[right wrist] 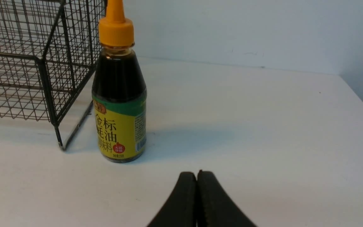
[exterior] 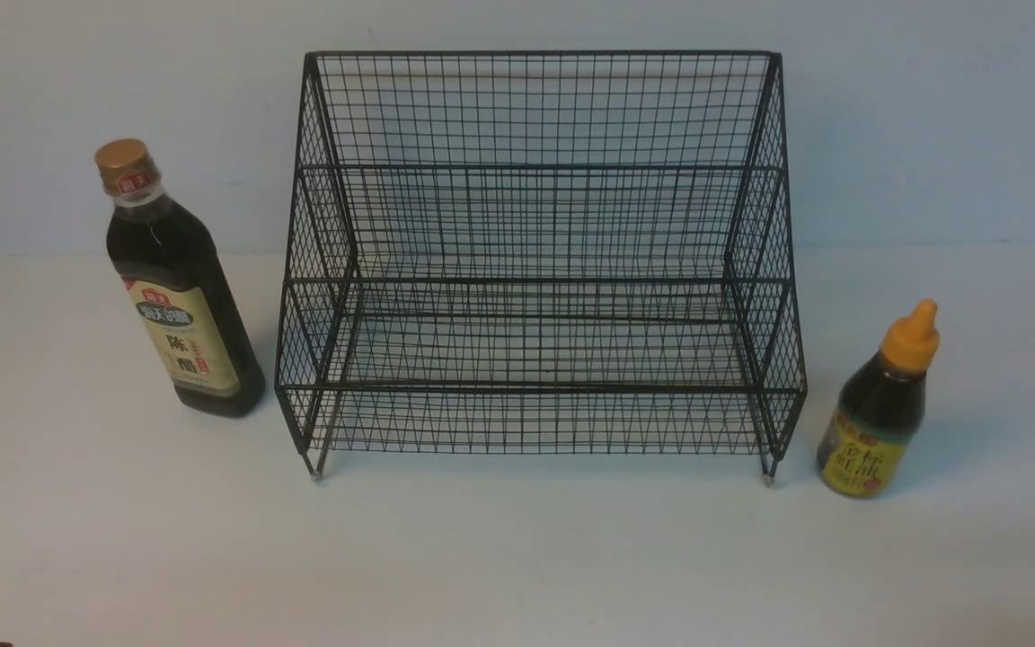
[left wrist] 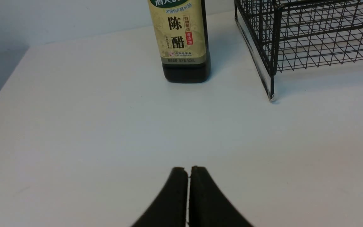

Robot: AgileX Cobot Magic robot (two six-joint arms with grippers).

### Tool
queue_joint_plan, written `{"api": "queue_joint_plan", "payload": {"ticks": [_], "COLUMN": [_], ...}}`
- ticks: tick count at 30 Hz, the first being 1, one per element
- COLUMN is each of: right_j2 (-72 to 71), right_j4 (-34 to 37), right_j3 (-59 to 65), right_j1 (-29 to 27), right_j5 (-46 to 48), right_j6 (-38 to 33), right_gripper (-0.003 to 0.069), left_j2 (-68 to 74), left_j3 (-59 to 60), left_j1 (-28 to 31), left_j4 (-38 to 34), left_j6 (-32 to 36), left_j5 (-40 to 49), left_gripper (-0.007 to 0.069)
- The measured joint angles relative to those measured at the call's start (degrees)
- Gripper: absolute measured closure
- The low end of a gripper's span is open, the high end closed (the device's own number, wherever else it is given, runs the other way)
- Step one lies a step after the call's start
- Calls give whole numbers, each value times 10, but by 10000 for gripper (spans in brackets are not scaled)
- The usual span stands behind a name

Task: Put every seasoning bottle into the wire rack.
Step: Use the right arm to grab the condiment bottle closest to it

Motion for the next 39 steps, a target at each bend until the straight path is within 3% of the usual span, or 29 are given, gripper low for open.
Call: {"api": "queue_joint_plan", "payload": {"ticks": [4,9,13,22,27,36,39], "right_j2": [0,0,0,0,0,120,226], "right_j4": [15,92,134,176,213,52,-51], "right_j3": [2,5,5,5,5,-79,-123], "right_j1": [0,0,0,-1,-1,-1,-1], "right_j5": [-25,-212,-298,-345,-383,-409,-441], "right_j6": [0,5,15,16,89,139,186], "right_gripper": [674,674,674,674,674,674,674], "left_j2": [0,0,0,0,0,0,0], "left_j3": [0,0,0,0,0,0,0], "left_j1": [0,0,0,0,0,0,0], "left_j4": [0,0,0,0,0,0,0], "left_j6": [0,0,0,0,0,0,0], "left_j5": [0,0,0,0,0,0,0], "left_gripper": [629,629,629,629,629,629,629]}}
